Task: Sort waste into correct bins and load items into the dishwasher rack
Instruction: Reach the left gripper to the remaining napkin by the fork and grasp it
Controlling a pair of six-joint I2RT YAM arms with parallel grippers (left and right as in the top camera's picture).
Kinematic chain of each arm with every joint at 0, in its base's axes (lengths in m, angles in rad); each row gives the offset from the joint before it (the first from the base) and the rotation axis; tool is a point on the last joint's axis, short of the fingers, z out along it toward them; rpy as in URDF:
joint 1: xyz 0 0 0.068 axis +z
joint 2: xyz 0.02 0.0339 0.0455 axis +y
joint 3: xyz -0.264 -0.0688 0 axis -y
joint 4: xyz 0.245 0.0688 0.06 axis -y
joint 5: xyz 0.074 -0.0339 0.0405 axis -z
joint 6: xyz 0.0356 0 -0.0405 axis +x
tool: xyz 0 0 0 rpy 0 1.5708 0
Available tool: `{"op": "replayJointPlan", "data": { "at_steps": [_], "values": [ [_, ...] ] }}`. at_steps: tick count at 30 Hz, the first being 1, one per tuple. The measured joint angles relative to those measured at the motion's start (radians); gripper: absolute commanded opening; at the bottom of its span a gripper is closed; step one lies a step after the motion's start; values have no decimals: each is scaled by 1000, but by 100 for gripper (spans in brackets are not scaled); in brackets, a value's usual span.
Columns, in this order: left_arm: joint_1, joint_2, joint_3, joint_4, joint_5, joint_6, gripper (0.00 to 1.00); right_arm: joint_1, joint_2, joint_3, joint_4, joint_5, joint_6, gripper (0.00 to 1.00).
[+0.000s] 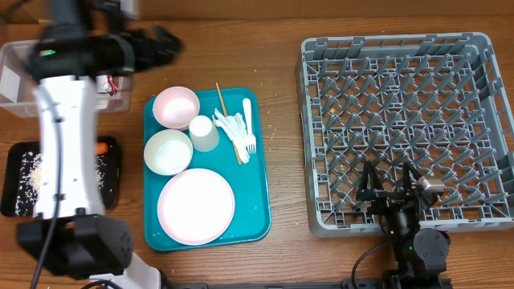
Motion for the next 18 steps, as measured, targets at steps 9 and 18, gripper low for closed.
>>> {"op": "replayJointPlan", "data": {
  "at_steps": [9,18],
  "values": [
    [-441,22,0,-39,-444,298,100,0,0,0,0,0,1,100],
    [-569,134,0,-185,-644,668,98,0,0,0,0,0,1,100]
  ]
}}
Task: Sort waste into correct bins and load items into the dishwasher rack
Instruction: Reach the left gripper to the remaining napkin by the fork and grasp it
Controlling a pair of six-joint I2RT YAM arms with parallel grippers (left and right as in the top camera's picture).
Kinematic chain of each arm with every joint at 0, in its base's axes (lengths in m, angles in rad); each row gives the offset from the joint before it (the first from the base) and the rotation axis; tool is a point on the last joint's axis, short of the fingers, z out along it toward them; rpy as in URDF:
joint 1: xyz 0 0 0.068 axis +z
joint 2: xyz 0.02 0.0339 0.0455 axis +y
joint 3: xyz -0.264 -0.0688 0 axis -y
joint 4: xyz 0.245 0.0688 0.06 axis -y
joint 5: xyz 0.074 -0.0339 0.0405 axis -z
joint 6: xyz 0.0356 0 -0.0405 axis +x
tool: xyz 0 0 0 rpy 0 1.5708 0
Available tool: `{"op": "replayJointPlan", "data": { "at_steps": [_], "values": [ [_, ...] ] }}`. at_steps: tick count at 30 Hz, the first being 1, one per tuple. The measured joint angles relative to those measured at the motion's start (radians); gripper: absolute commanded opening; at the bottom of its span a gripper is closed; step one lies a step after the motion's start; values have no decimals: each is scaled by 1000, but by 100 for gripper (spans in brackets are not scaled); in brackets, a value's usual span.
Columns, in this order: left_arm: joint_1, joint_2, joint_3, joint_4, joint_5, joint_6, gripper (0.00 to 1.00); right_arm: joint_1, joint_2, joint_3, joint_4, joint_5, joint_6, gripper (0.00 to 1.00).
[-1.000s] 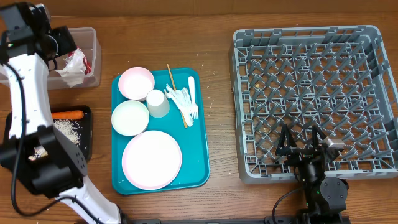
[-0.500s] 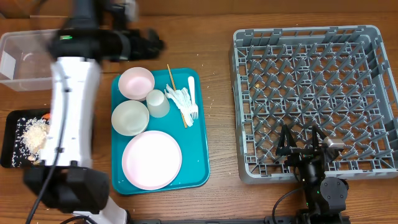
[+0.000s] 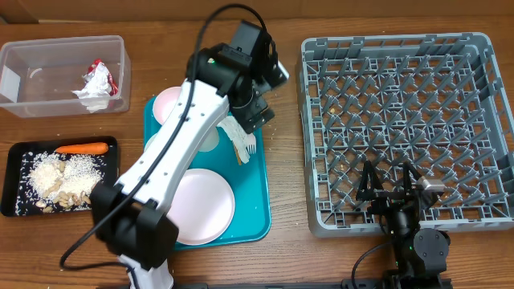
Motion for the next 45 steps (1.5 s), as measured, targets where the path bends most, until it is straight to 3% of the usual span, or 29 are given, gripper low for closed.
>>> {"op": "replayJointPlan", "data": {
  "at_steps": [6,20,32,45],
  "values": [
    [0,113,0,-11,-21,77,98,0,0,0,0,0,0,100],
    [0,316,0,-13,-71,101,99,0,0,0,-1,0,0,100],
    [27,334,0,35,-87,101,92,0,0,0,-1,0,0,100],
    [40,335,0,72,-50,101,93,0,0,0,-1,0,0,100]
  ]
}}
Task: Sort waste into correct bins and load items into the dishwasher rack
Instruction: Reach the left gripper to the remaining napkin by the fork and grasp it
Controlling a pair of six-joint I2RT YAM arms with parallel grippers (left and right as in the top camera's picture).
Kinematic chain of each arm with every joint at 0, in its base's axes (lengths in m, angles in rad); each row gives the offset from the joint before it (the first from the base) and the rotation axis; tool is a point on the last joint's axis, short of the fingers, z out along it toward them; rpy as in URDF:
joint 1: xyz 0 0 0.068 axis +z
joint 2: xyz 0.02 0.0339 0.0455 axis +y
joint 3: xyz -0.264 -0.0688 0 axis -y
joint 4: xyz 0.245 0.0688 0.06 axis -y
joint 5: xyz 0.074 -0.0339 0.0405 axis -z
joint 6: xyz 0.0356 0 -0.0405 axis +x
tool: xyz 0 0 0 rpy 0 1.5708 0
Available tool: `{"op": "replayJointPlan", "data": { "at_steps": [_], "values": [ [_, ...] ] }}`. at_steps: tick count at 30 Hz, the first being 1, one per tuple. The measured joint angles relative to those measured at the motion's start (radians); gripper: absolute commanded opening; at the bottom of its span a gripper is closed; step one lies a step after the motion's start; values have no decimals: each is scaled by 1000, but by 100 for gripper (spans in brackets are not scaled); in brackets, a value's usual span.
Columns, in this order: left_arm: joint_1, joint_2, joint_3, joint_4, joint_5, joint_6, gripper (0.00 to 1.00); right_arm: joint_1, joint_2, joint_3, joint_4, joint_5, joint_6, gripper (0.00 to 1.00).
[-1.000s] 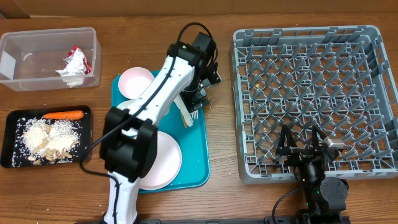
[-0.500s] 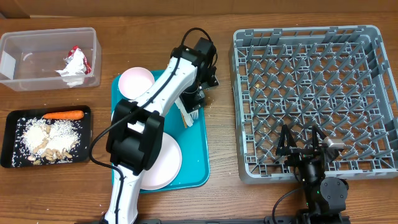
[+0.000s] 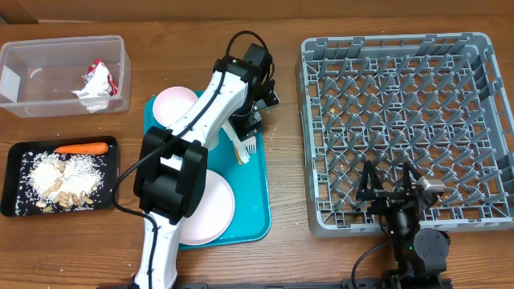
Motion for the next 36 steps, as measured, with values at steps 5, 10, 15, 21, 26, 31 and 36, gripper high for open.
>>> {"op": "replayJointPlan", "data": {
  "at_steps": [5,10,15,21,26,31,36],
  "values": [
    [0,0,-1,0,5,0,92,0,0,0,0,0,0,100],
    [0,0,-17,3,8,0,93,0,0,0,0,0,-1,100],
    [0,3,-36,32,8,0,92,0,0,0,0,0,-1,100],
    [0,3,-38,58,8,4,77,0,0,0,0,0,0,100],
    [0,3,-38,58,8,2,67,0,0,0,0,0,0,100],
    [0,4,-38,57,8,1,48,0,0,0,0,0,0,100],
    [0,4,-38,57,8,3,30,0,0,0,0,0,-1,100]
  ]
}}
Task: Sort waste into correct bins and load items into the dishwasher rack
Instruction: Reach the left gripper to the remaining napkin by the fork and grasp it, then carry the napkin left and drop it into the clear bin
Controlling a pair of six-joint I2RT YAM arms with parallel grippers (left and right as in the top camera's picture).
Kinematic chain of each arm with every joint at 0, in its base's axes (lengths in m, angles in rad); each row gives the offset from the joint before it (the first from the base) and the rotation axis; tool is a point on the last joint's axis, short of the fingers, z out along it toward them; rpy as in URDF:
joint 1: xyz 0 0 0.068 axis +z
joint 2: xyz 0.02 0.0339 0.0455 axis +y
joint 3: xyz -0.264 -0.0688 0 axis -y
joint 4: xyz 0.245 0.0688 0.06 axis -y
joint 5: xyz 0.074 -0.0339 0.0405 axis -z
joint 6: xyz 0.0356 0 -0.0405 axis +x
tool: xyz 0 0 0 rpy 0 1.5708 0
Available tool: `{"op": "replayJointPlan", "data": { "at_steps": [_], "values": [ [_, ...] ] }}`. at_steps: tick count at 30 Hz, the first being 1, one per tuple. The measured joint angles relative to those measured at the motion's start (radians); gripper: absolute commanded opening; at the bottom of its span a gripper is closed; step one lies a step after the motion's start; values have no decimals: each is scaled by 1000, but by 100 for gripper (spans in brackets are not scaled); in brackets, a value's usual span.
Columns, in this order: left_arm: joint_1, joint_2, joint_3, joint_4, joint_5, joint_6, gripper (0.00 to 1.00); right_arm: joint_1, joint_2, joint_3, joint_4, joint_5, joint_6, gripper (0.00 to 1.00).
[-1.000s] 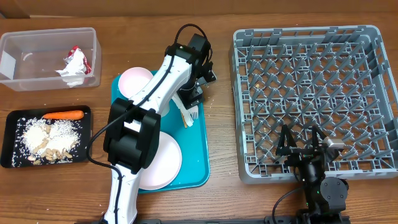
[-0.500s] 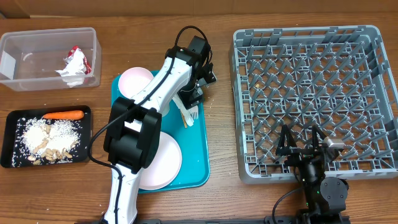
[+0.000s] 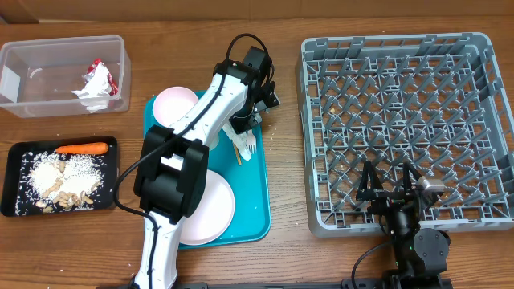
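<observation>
A teal tray (image 3: 255,210) holds a pink bowl (image 3: 170,103), a pink plate (image 3: 210,210), white plastic forks (image 3: 248,143) and a wooden chopstick (image 3: 234,151). My left arm hides the other dishes on it. My left gripper (image 3: 250,119) is low over the top of the fork pile, its fingers dark against the wrist, so whether they are shut cannot be told. The grey dishwasher rack (image 3: 409,112) stands on the right with nothing in it. My right gripper (image 3: 389,186) rests open at the rack's near edge.
A clear bin (image 3: 48,56) at the back left holds a crumpled red-and-white wrapper (image 3: 96,80). Below it a black tray (image 3: 16,181) carries rice, scraps and a carrot (image 3: 80,148). Brown tabletop lies between the teal tray and the rack.
My left gripper has shifted slightly toward the far edge of the tray, still over the forks. The forks, dishes and right arm look unchanged.
My left gripper was first open over the clear bin at the back left. Then it was above the teal tray's top right. By the last earlier moment it had come down over the fork pile, where it still is.
</observation>
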Motion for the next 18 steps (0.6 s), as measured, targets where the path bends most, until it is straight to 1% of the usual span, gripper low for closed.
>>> {"op": "replayJointPlan", "data": {
  "at_steps": [2,4,8,12,15,18],
  "values": [
    [0,0,0,0,0,2,21,0,0,0,0,0,0,100],
    [0,0,0,0,0,2,5,0,0,0,0,0,0,100],
    [0,0,0,-8,-8,0,4,0,0,0,0,0,0,100],
    [-2,0,9,-55,-24,-10,4,0,0,0,0,0,0,100],
    [-4,0,61,-106,-23,-27,4,0,0,0,0,0,0,100],
    [-6,0,158,-174,0,-33,4,0,0,0,0,0,1,100]
  ]
}}
